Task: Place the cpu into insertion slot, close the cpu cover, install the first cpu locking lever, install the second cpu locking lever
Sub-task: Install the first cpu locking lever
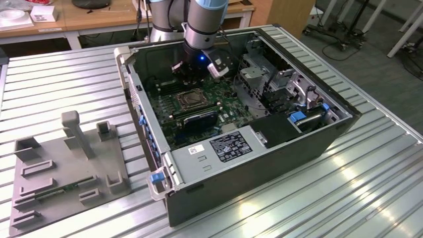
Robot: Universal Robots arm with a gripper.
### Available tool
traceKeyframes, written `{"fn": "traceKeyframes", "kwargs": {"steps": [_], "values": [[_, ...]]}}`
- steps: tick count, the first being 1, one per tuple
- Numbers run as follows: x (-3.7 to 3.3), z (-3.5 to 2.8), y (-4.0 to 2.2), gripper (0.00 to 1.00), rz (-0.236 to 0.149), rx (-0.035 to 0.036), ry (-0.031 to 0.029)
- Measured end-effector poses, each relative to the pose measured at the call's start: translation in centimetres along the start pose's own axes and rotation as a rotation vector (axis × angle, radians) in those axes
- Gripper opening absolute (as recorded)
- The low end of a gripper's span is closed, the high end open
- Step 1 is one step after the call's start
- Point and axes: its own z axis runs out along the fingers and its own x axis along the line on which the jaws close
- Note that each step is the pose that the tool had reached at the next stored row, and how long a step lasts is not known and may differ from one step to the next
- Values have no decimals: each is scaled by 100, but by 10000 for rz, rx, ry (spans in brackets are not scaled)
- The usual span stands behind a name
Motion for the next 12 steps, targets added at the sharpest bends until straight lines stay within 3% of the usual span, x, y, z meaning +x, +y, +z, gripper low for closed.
{"fn": "traceKeyframes", "kwargs": {"steps": [12], "values": [[-2,2,-1,11,-1,-3,0]]}}
